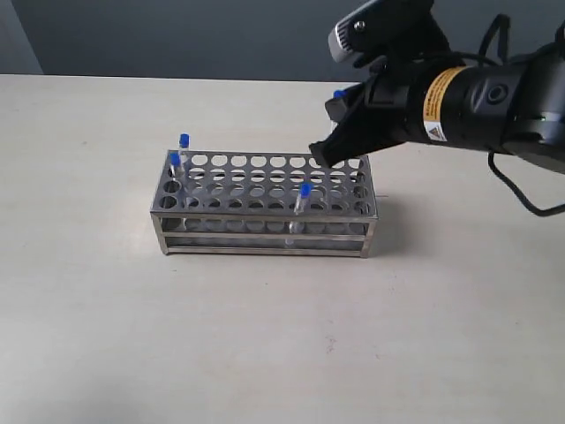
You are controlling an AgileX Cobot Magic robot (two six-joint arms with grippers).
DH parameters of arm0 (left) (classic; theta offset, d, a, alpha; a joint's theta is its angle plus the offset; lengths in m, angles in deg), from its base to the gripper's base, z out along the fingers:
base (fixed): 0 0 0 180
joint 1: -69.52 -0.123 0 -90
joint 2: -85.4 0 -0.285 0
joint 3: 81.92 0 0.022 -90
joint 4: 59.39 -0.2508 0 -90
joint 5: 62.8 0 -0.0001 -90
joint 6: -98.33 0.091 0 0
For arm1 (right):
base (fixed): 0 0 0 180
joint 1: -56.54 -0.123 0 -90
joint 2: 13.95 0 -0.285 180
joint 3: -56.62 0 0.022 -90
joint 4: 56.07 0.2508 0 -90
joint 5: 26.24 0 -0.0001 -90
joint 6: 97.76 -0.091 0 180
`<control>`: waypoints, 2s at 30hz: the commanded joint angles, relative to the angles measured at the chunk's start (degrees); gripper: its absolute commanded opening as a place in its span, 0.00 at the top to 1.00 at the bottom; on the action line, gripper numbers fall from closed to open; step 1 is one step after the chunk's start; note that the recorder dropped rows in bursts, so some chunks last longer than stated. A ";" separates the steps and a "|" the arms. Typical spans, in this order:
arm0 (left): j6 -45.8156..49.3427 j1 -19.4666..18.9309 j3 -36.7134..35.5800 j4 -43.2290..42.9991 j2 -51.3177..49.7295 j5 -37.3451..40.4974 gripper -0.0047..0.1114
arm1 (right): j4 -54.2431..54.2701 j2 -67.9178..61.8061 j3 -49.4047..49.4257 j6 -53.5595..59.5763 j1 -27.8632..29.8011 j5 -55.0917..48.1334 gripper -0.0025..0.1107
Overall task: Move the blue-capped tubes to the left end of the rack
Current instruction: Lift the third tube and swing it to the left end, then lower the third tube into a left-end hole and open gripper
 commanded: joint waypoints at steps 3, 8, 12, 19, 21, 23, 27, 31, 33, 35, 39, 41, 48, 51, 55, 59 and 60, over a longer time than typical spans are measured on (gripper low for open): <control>-0.09 0.38 0.30 0.00 0.30 -0.09 0.95 | -0.59 -2.86 -3.71 -1.07 -1.03 10.92 0.99; -0.09 0.38 0.30 0.00 0.30 -0.09 0.95 | -0.59 -8.80 -6.69 -1.34 -5.47 12.49 0.99; -0.09 0.38 0.30 0.00 0.30 -0.09 0.95 | -0.59 -14.04 -9.08 -1.34 -8.93 13.88 0.99; -0.09 0.38 0.30 0.00 0.30 -0.09 0.95 | -0.59 -20.24 -14.24 -1.34 -12.73 15.08 0.99; -0.09 0.38 0.30 0.00 0.30 -0.09 0.95 | -0.59 -21.39 -15.67 -1.34 -12.88 15.08 0.99; -0.09 0.38 0.30 0.00 0.30 -0.09 0.95 | -0.59 -22.12 -17.15 -1.34 -12.88 14.38 0.99; -0.09 0.38 0.30 0.00 0.30 -0.09 0.95 | -0.83 -22.68 -19.00 -1.20 -12.88 12.37 0.99; -0.09 0.38 0.30 0.00 0.30 -0.09 0.95 | -1.83 -23.77 -19.39 -1.20 -12.88 12.14 0.99; -0.09 0.38 0.30 0.00 0.30 -0.09 0.95 | -1.82 -24.62 -19.39 -1.37 -12.88 12.14 0.99; -0.09 0.38 0.30 0.00 0.30 -0.09 0.95 | -1.82 -25.48 -19.39 -1.37 -12.88 11.89 0.99; -0.09 0.38 0.30 0.00 0.30 -0.09 0.95 | -1.82 -26.45 -19.39 -1.37 -12.88 10.26 0.99; -0.09 0.38 0.30 0.00 0.30 -0.09 0.95 | -1.82 -26.68 -19.39 -1.37 -12.88 9.49 0.99; -0.09 0.38 0.30 0.00 0.30 -0.09 0.95 | -1.82 -27.16 -19.39 -1.37 -12.88 10.42 0.92; -0.09 0.38 0.30 0.00 0.30 -0.09 0.95 | -1.82 -27.16 -19.39 -1.37 -12.88 11.19 0.77; -0.09 0.38 0.30 0.00 0.30 -0.09 0.95 | -1.82 -27.16 -19.39 -1.37 -12.88 9.68 0.66; -0.09 0.38 0.30 0.00 0.30 -0.09 0.95 | -1.82 -26.91 -19.39 -1.37 -12.88 8.66 0.66; -0.09 0.38 0.30 0.00 0.30 -0.09 0.95 | -1.41 -26.28 -19.39 -1.37 -12.88 7.54 0.66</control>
